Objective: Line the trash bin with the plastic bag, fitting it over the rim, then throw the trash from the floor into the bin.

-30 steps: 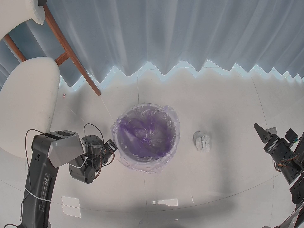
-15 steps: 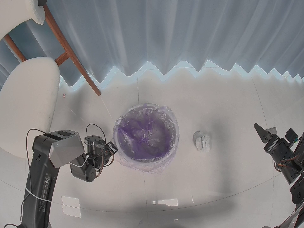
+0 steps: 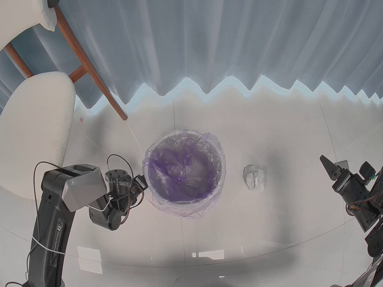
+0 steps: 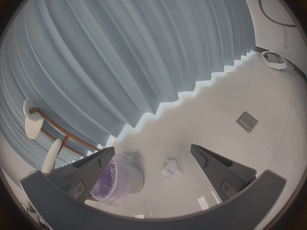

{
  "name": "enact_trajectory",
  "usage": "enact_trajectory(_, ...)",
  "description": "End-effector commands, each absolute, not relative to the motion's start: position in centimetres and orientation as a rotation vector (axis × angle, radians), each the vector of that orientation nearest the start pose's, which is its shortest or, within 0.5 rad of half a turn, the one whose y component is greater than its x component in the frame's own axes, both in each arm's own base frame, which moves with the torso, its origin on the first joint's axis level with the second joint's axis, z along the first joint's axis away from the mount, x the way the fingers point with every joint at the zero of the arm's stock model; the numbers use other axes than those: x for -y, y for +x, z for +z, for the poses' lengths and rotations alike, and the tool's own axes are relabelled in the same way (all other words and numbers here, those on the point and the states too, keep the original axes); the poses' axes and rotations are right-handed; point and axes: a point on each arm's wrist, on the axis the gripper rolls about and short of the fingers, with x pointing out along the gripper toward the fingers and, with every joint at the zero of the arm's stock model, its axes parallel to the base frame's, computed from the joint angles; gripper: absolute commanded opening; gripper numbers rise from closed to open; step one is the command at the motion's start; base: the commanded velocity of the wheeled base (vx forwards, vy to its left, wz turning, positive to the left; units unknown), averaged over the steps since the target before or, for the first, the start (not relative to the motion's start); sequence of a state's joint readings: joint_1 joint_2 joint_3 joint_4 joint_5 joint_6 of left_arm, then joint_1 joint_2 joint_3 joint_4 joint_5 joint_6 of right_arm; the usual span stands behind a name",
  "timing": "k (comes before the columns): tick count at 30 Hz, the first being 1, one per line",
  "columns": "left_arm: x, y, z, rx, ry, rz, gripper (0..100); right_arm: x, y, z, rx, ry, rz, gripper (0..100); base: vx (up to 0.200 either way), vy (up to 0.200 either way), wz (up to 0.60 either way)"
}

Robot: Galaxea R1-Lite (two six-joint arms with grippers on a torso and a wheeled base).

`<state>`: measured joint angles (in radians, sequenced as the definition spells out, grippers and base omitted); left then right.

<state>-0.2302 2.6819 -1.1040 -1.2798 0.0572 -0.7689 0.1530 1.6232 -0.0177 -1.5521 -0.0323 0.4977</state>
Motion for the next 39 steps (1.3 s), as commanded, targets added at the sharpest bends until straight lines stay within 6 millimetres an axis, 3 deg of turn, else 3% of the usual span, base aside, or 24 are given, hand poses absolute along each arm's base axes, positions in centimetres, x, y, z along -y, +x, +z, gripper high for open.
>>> enact_trajectory(1,9.5,42.0,-7.2,-0.341,-0.72,-0.036,100,-2.7,18.2,11.4,-0.099,0.49,0.101,100,0.0,0.0,0.0)
enact_trajectory(4,9.0,40.4,-5.8,-0.329,-0.734,-0.035,100,-2.7,18.2,11.3,-0.102,0.491,0.1,100,0.0,0.0,0.0)
enact_trajectory(9,8.1,35.5,-2.7,-0.35,-0.798,-0.029,100,-2.8,18.3,11.3,-0.107,0.495,0.099,100,0.0,0.0,0.0)
enact_trajectory(10,8.1,35.3,-2.7,-0.352,-0.799,-0.028,100,-2.8,18.3,11.3,-0.107,0.495,0.099,100,0.0,0.0,0.0)
enact_trajectory(11,7.7,33.2,-1.9,-0.369,-0.796,-0.027,100,-2.8,18.3,11.2,-0.11,0.498,0.098,100,0.0,0.0,0.0)
enact_trajectory(13,7.4,30.9,-1.1,-0.41,-0.783,-0.018,100,-2.8,18.3,11.1,-0.122,0.498,0.095,100,0.0,0.0,0.0)
enact_trajectory(16,8.1,27.9,0.4,-0.461,-0.784,-0.052,100,-2.8,18.3,10.9,-0.14,0.496,0.092,100,0.0,0.0,0.0)
enact_trajectory(18,9.7,26.6,0.6,-0.506,-0.773,-0.117,100,-2.8,18.3,10.9,-0.144,0.499,0.089,100,0.0,0.0,0.0)
enact_trajectory(21,12.0,25.7,0.2,-0.551,-0.748,-0.193,100,-2.8,18.3,10.8,-0.148,0.503,0.088,100,0.0,0.0,0.0)
enact_trajectory(27,15.0,24.9,-3.0,-0.661,-0.692,-0.242,100,-2.7,18.2,10.9,-0.138,0.504,0.076,100,0.0,0.0,0.0)
enact_trajectory(39,15.9,25.8,-5.0,-0.68,-0.693,-0.234,100,-2.7,18.2,11.0,-0.129,0.507,0.06,100,0.0,0.0,0.0)
